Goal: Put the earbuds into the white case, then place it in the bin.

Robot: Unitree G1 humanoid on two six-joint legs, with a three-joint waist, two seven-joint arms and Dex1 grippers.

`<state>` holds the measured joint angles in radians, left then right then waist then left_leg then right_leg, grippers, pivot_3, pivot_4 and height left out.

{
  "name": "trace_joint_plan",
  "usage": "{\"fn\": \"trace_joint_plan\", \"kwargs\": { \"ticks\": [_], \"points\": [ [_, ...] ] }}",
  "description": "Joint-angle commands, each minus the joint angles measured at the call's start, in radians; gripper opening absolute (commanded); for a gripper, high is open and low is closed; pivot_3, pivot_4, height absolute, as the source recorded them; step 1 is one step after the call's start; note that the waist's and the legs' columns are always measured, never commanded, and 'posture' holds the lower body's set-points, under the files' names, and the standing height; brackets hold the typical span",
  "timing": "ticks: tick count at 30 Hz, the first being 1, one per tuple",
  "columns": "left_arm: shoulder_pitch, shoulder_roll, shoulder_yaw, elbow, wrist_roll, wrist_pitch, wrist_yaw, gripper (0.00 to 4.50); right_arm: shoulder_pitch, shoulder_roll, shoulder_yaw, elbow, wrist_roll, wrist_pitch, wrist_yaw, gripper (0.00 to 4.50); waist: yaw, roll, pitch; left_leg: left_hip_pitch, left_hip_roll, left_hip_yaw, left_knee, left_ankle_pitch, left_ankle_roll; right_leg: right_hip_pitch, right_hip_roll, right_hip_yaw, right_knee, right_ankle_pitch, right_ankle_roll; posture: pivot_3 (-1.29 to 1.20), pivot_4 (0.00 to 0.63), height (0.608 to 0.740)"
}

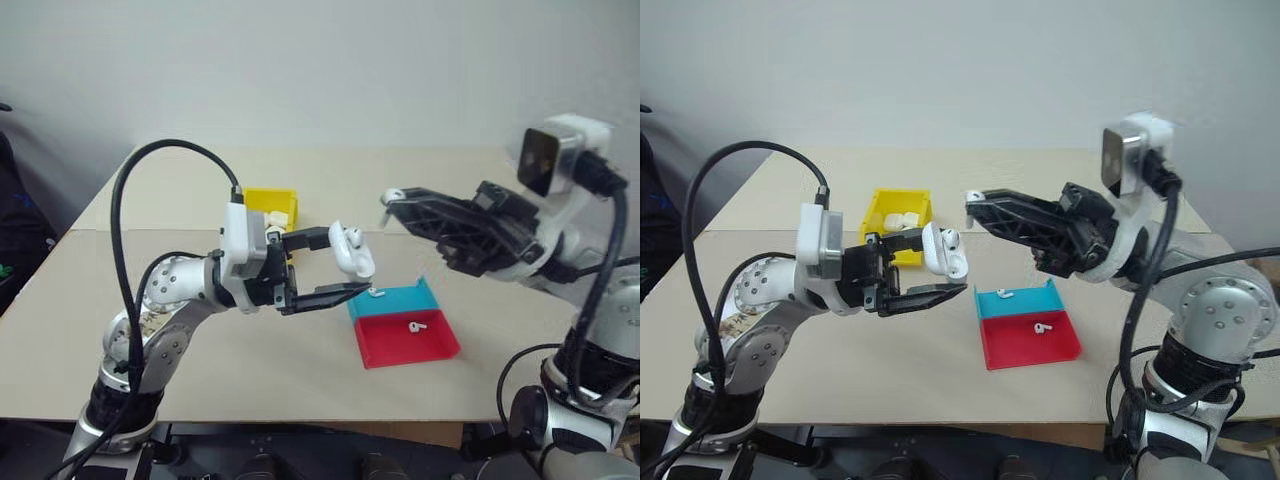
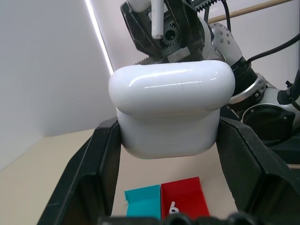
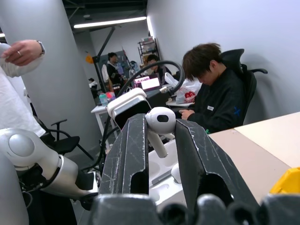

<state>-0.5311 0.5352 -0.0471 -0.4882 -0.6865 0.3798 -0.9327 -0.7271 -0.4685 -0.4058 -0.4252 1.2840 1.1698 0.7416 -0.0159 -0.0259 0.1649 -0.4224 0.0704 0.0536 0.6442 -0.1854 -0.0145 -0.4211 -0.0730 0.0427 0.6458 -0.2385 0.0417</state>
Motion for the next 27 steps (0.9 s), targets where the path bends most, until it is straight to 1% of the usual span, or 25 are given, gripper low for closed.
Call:
{"fn": "trace_joint_plan", "kwargs": {
  "ticks": [1, 5, 8, 16, 27],
  "points": [
    [-0.009, -0.01, 0.002, -0.022, 0.0, -0.016, -0.001, 2.77, 0.015, -0.04, 0.012, -0.046, 0.048, -0.063, 0.02, 0.68, 0.001, 0.0, 0.0, -0.001, 0.0, 0.0, 0.0, 0.0, 0.0, 0.0, 0.0, 0.0, 0.0, 0.0, 0.0, 0.0, 0.15, 0.74],
    [-0.005, -0.015, 0.002, -0.021, 0.012, -0.024, 0.007, 2.77, 0.045, -0.096, 0.041, -0.064, 0.05, -0.104, 0.078, 0.68, 0.002, 0.0, 0.0, -0.001, 0.0, 0.0, 0.0, 0.0, 0.0, 0.0, 0.0, 0.0, -0.001, 0.0, 0.0, 0.0, 0.15, 0.74],
    [-0.002, -0.02, 0.003, -0.028, 0.013, -0.019, 0.015, 2.77, 0.063, -0.117, 0.07, -0.076, 0.038, -0.141, 0.098, 0.68, 0.001, 0.0, 0.0, 0.0, 0.0, 0.0, 0.0, 0.0, 0.0, 0.0, 0.0, 0.0, -0.001, 0.0, 0.0, 0.0, 0.15, 0.74],
    [0.017, -0.021, 0.008, -0.049, 0.009, -0.014, 0.031, 2.77, 0.12, -0.122, 0.153, -0.111, -0.045, -0.255, 0.119, 0.68, 0.001, 0.0, 0.0, -0.001, 0.0, -0.001, 0.0, 0.0, 0.0, 0.0, 0.0, 0.0, -0.001, 0.0, 0.0, 0.0, 0.15, 0.74],
    [0.035, -0.02, 0.006, -0.051, 0.018, -0.026, 0.025, 2.77, 0.156, -0.14, 0.19, -0.112, -0.095, -0.34, 0.137, 0.68, 0.002, 0.0, 0.0, 0.0, 0.0, -0.001, 0.0, 0.0, 0.0, 0.0, 0.0, 0.0, -0.001, 0.0, 0.0, 0.0, 0.15, 0.74]
  ]
}}
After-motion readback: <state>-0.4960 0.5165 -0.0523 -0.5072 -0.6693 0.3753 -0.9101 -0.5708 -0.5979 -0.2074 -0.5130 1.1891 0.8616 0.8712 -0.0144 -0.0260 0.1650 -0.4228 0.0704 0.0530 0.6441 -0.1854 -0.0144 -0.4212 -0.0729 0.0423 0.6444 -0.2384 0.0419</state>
